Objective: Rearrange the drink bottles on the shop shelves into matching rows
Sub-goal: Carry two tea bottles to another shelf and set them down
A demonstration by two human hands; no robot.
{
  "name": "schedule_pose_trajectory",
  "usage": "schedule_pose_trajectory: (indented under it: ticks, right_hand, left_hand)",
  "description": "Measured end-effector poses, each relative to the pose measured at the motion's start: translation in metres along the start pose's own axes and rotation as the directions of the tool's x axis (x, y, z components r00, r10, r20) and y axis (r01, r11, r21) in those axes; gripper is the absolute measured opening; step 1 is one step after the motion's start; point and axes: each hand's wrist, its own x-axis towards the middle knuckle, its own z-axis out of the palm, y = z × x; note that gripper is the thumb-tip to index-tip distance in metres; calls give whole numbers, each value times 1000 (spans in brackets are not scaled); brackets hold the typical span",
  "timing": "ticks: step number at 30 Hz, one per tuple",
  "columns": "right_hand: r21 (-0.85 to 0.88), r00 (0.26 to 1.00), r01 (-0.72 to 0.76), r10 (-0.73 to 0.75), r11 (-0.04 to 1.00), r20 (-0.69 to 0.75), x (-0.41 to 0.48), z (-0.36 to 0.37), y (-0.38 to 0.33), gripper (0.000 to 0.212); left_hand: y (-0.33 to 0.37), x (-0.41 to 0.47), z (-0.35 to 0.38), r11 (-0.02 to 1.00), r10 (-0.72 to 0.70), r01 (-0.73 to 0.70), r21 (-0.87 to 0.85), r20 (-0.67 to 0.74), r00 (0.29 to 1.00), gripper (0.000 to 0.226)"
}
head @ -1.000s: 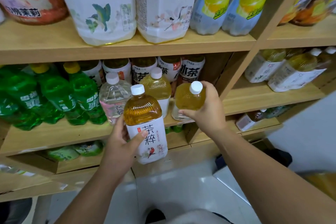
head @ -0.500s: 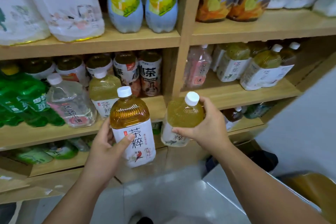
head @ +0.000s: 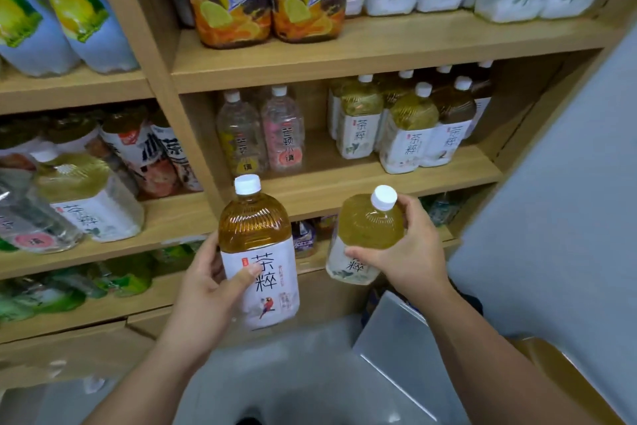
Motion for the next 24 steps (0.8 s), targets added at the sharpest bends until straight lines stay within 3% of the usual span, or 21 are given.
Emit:
schedule_pose_trajectory:
  ticks: [9,16,20,24]
  right_hand:
    - [-78,997,75,-76,994,-4,90,-5,6,102]
    - [-163,999,31,-36,986,-28,151,5,3,107]
    - [-187,999,38,-34,982,28,174,8,4,113]
    - [-264,992,126,-117,956,49,182,9,13,110]
  left_hand:
    - [8,59,44,1000,-6,7,-8,48,999,51]
    - [11,126,65,998,-56,56,4,106,993,55]
    - [18,149,73,997,-77,73,30,146,986,60]
    - [22,159,83,996,-87,83,38,131,988,59]
